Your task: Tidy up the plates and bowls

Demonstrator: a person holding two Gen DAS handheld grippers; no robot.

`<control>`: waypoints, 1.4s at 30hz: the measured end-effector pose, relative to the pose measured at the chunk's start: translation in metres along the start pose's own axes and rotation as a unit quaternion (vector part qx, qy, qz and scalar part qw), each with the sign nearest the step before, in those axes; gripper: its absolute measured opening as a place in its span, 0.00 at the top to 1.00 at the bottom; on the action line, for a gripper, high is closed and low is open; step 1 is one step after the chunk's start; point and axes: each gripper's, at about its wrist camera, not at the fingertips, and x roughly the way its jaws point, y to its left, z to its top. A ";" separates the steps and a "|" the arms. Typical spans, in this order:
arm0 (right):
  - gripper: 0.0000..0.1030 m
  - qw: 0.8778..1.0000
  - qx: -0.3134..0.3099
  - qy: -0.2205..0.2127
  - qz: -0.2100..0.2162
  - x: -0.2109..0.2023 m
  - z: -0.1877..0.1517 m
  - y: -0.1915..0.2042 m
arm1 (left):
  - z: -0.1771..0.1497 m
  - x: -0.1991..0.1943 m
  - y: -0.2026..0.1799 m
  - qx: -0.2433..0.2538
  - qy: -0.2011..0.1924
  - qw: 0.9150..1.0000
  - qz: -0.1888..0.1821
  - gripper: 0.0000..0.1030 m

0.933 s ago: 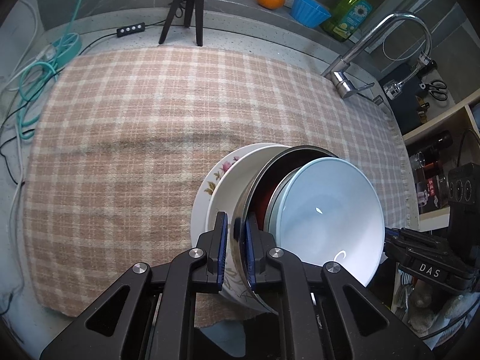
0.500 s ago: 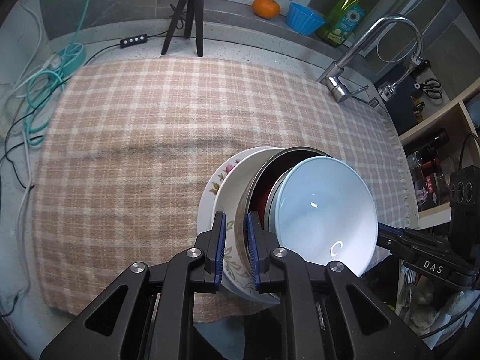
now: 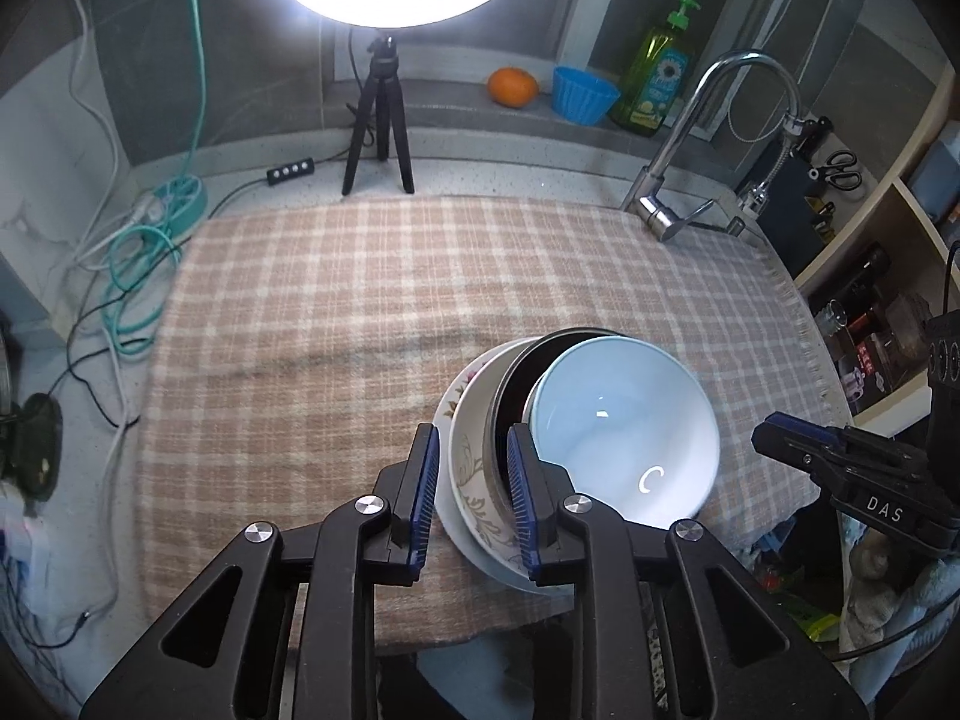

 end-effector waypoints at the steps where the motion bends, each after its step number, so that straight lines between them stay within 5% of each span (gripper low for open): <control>1: 0.77 1.000 -0.008 -0.008 -0.006 -0.004 -0.002 0.002 | 0.000 -0.003 -0.001 0.002 -0.004 1.000 0.001 0.77; 7: 0.62 0.997 -0.029 -0.060 -0.027 -0.028 -0.003 0.011 | -0.003 -0.026 -0.009 0.013 -0.043 0.999 0.014 0.65; 9: 0.55 0.996 -0.028 -0.080 -0.027 -0.036 -0.003 0.012 | -0.004 -0.034 -0.011 0.017 -0.057 0.998 0.017 0.48; 13: 0.47 0.993 -0.033 -0.108 -0.036 -0.047 -0.006 0.017 | -0.006 -0.046 -0.017 0.026 -0.075 0.997 0.019 0.47; 18: 0.30 0.987 -0.063 -0.138 -0.059 -0.055 -0.012 0.030 | -0.009 -0.053 -0.024 0.033 -0.093 0.995 0.029 0.33; 42: 0.26 0.986 -0.067 -0.142 -0.054 -0.053 -0.004 0.033 | -0.004 -0.055 -0.027 0.031 -0.103 0.994 0.033 0.30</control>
